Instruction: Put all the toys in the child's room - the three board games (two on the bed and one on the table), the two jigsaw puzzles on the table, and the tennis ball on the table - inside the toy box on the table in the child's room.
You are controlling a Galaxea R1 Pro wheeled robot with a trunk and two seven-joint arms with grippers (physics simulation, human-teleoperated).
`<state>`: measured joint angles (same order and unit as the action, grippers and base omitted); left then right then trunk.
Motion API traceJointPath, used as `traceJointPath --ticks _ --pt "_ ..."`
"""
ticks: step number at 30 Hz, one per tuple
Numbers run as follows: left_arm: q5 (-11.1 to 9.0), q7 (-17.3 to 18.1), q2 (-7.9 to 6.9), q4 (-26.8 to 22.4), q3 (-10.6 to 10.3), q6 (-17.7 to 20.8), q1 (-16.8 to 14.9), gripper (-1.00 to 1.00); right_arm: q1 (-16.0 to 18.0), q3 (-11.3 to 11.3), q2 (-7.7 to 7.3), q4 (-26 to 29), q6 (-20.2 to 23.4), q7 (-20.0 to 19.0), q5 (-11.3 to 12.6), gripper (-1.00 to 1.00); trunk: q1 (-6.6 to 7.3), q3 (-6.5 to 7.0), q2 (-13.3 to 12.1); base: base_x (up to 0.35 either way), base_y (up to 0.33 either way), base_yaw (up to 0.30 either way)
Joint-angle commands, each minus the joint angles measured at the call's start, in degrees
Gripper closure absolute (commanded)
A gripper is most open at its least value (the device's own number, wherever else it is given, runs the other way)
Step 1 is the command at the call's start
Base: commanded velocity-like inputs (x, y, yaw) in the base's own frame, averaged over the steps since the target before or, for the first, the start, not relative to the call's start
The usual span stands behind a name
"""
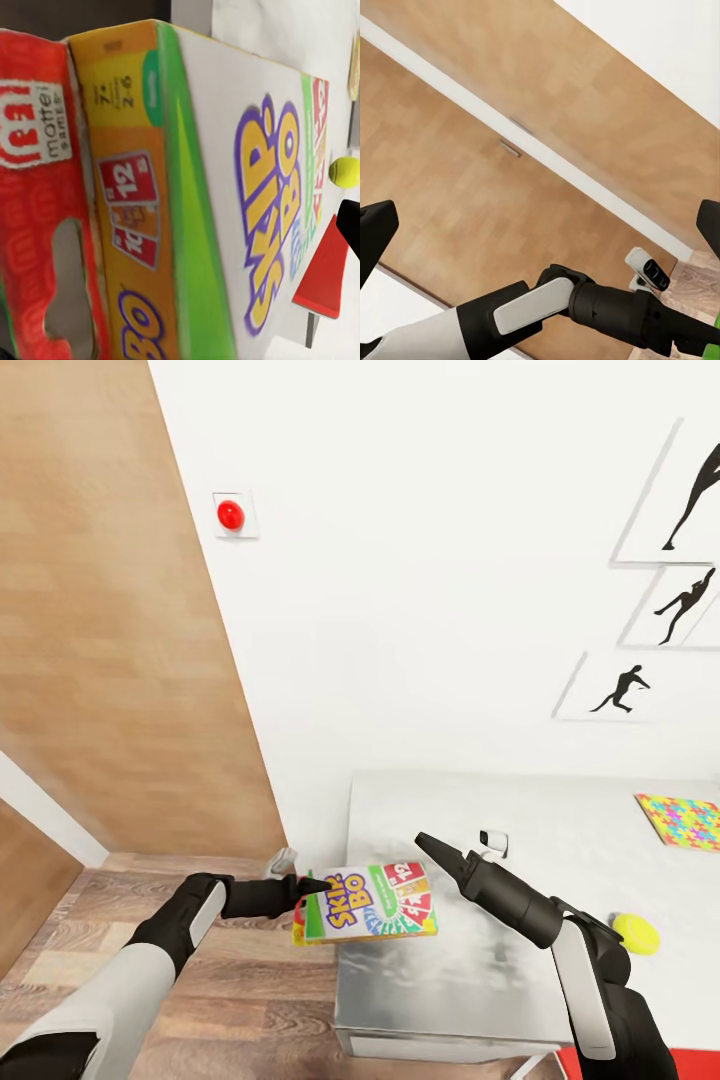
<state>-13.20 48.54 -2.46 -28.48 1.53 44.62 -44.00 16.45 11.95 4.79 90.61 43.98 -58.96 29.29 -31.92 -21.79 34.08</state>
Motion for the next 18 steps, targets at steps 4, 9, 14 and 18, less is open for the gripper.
traceJointPath --ticks 4,9,14,18 --pt "0.0 0.2 0.16 0.0 0.1 0.3 0.0 -1.0 0.0 0.1 0.05 0.0 0.3 -0.1 0.1 -1.0 -0.01 -0.07 0.1 -0.005 -0.007 0.0" --pt "0.0 0.2 0.24 0.0 0.1 0.3 0.0 -1.0 0.0 0.1 0.05 0.0 0.3 -0.1 0.2 -1.0 -0.01 -0.07 0.1 -0.001 -0.002 0.0" --pt "0.1 0.2 0.25 0.0 0.1 0.3 0.0 -1.0 0.0 0.1 0.05 0.0 0.3 -0.1 0.2 -1.0 -0.01 -0.07 0.1 0.0 -0.028 0.0" --pt "0.0 0.2 0.29 0.0 0.1 0.3 0.0 -1.0 0.0 0.1 0.05 0.0 0.3 -0.1 0.1 -1.0 -0.01 -0.07 0.1 0.0 -0.17 0.0"
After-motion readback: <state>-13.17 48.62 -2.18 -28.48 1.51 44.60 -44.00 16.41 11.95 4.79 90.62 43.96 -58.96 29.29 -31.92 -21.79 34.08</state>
